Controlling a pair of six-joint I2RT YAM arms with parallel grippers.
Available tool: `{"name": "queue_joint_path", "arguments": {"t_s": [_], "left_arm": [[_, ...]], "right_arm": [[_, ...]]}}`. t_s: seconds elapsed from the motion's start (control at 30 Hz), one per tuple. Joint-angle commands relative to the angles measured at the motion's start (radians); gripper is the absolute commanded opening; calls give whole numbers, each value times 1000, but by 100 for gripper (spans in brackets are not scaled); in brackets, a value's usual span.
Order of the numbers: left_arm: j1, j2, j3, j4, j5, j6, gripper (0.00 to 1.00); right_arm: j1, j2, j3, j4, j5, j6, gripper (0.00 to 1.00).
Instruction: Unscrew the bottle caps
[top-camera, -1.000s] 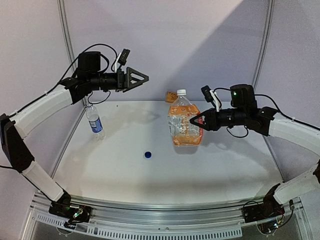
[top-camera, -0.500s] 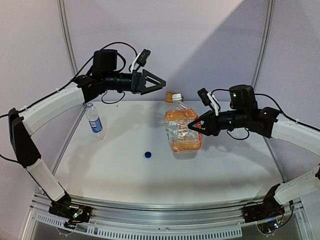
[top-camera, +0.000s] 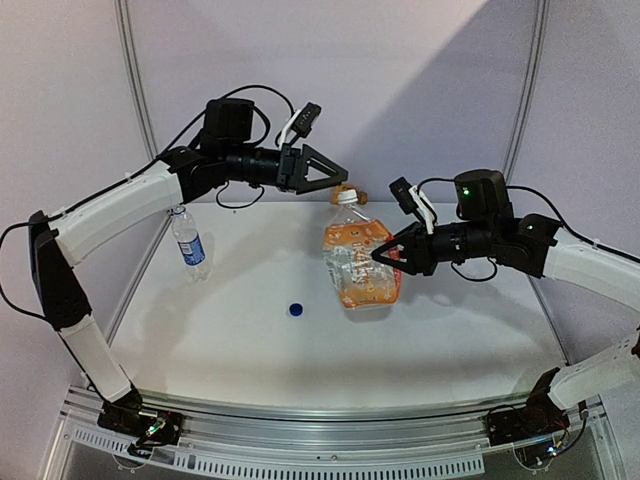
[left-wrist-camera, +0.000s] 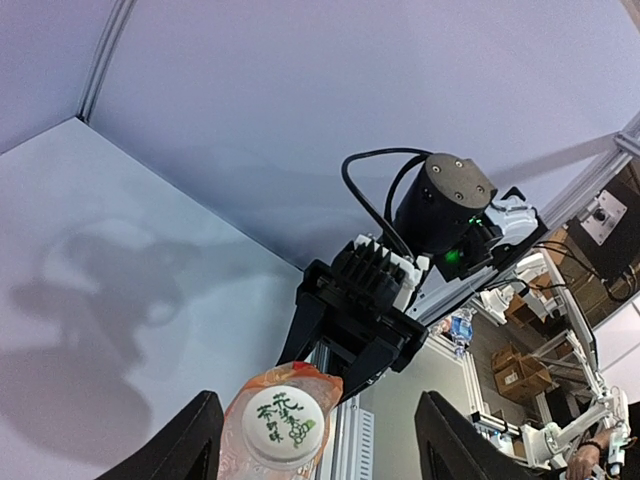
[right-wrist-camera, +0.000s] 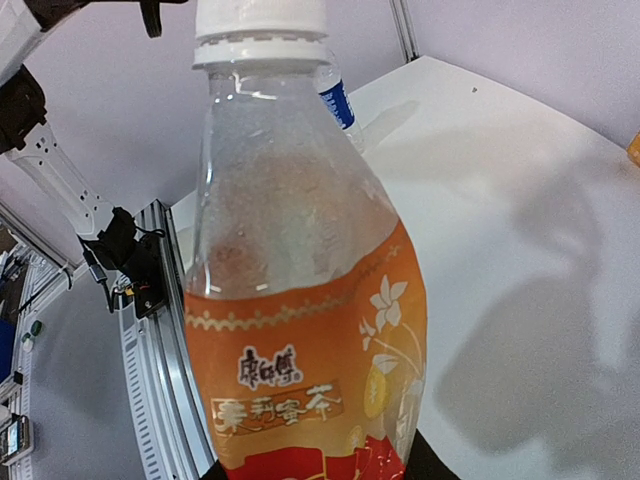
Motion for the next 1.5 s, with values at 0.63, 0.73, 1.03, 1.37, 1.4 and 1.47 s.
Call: {"name": "queue_joint_path", "arguments": {"t_s": [0.63,0.73,1.03,1.37,1.4,1.47], "left_arm": [[-46,58,56,-130,-46,67,47],[-46,59,56,-134,-44,69,35],[-51,74,63,-151,-45,66,5],[-87,151,173,-310,-242,12,0],[-94,160,184,-321,-269,-3,0],[-107,180,210,-351,-327,-34,0]], "right_arm": [[31,-8,37,4,31,4,0],[31,-7,41,1,34,2,0],[31,2,52,7,62,4,0],[31,65,104,-26,277,38,0],[34,72,109,-27,298,51,0],[49,91,121,-37,361,64,0]]}}
